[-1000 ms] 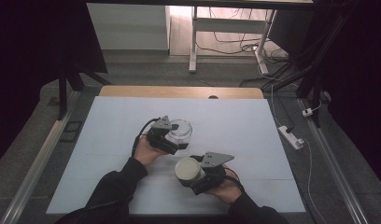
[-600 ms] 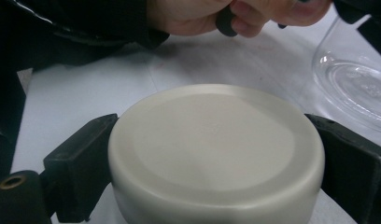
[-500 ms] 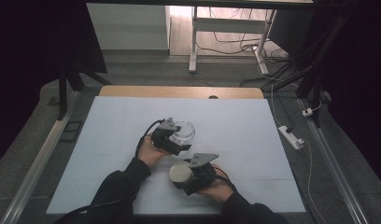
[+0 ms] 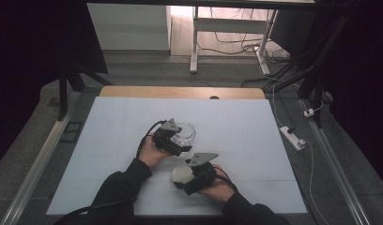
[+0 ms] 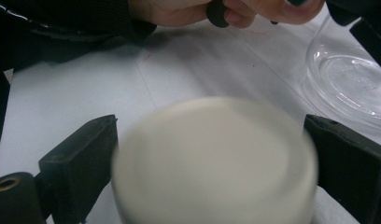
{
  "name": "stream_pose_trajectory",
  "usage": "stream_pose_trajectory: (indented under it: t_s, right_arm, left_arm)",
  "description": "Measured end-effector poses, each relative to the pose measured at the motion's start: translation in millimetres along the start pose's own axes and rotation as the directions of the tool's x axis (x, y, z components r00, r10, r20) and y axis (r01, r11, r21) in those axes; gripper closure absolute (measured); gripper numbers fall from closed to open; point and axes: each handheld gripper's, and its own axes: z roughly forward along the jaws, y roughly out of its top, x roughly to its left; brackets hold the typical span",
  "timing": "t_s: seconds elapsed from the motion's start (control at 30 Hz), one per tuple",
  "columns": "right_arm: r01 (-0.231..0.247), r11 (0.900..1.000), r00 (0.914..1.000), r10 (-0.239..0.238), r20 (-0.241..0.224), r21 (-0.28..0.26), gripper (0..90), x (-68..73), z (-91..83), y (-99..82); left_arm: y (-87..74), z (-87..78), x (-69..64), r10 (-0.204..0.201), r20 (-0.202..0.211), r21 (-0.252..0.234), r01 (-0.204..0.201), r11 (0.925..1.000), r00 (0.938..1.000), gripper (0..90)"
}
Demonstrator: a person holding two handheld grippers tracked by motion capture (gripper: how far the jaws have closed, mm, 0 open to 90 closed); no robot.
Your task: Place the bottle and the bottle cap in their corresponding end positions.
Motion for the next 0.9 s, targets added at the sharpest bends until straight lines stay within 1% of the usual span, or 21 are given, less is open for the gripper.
stream_pose_trajectory:
  t_s: [0.07,0.13,0.2,0.23,0.27,0.33,0.47,0.53,0.67,0.83,0.9]
  right_arm:
    - [-0.004,1.0,1.0,0.004,0.003,0.001,4.1,0.2,0.3,0.2]
    - [0.001,1.0,1.0,-0.001,0.001,0.005,3.9,0.3,0.7,0.3]
    - [0.005,1.0,1.0,-0.005,-0.001,0.005,3.1,1.0,0.8,0.6]
    - [0.006,1.0,1.0,-0.006,0.001,0.003,2.6,1.3,0.8,0.7]
    - [0.008,1.0,1.0,-0.008,0.001,0.0,2.2,1.3,0.8,0.8]
    - [0.01,0.9999,1.0,-0.01,0.0,-0.005,1.7,1.6,0.5,1.0]
    - [0.018,0.9998,0.9998,-0.018,0.001,-0.009,1.2,2.2,-0.2,1.6]
    - [0.01,0.9998,0.9999,-0.01,0.004,-0.017,1.1,2.1,-1.4,2.2]
    - [0.0,0.9993,1.0,0.0,0.009,-0.037,1.1,0.5,-5.4,3.3]
    - [-0.003,0.9985,0.9999,0.004,0.012,-0.054,1.1,0.2,-9.5,4.6]
    - [-0.005,0.9982,0.9999,0.006,0.011,-0.059,1.1,0.1,-11.2,5.0]
  left_arm:
    - [-0.4,-0.4,-0.1,0.0,0.001,0.004,0.0,1.0,1.0,6.4]
    - [-0.4,-0.3,-1.6,0.014,-0.004,0.011,-0.014,0.9998,0.9999,6.1]
    - [-0.2,0.8,-3.0,0.015,0.01,0.005,-0.015,0.9999,0.9998,4.5]
    - [0.1,1.3,-3.7,0.015,-0.001,0.004,-0.015,0.9999,0.9999,3.9]
    - [0.1,1.2,-3.4,0.012,0.001,-0.002,-0.012,0.9999,0.9999,3.4]
    - [-0.7,-0.7,-1.2,-0.004,0.019,-0.027,0.005,0.9996,0.9998,1.9]
    - [-1.6,-2.4,-0.6,0.006,0.019,-0.052,-0.005,0.9986,0.9998,0.0]
    - [-1.8,-4.2,-0.5,0.008,0.018,-0.067,-0.007,0.9977,0.9998,0.0]
    - [-1.9,-7.2,-1.0,0.022,0.01,-0.074,-0.021,0.997,0.9997,0.0]
    - [-0.4,-13.8,-1.7,0.021,0.009,-0.086,-0.02,0.9961,0.9997,0.0]
    - [0.6,-17.6,-1.6,0.018,0.023,-0.095,-0.015,0.9953,0.9996,0.0]
